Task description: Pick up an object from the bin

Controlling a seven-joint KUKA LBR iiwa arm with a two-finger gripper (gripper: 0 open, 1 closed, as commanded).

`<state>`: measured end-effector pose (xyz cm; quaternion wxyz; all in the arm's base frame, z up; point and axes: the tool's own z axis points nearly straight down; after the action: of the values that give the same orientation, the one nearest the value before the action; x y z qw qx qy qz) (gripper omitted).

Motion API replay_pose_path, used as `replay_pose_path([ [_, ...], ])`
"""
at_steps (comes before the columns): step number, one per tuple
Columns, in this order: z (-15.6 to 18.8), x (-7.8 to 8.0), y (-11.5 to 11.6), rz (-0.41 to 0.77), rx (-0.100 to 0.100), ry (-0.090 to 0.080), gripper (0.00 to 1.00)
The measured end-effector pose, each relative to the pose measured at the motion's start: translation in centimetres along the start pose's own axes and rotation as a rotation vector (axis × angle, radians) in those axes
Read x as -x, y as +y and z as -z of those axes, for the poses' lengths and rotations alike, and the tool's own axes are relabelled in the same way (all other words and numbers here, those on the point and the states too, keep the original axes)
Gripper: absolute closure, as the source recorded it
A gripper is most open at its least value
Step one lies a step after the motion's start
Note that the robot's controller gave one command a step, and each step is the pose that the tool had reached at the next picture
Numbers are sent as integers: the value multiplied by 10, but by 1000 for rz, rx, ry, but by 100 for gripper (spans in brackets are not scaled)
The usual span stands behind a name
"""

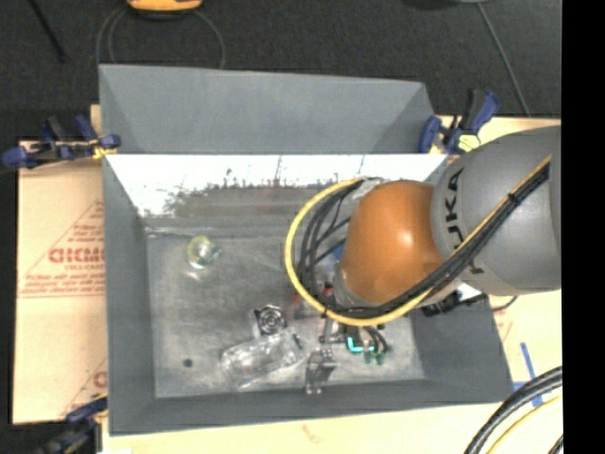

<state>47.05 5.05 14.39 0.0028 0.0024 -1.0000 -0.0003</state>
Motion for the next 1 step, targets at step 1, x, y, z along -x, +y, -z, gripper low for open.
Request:
replay_pose_path([
  [1,-67,24,38,264,-5,-20,0],
])
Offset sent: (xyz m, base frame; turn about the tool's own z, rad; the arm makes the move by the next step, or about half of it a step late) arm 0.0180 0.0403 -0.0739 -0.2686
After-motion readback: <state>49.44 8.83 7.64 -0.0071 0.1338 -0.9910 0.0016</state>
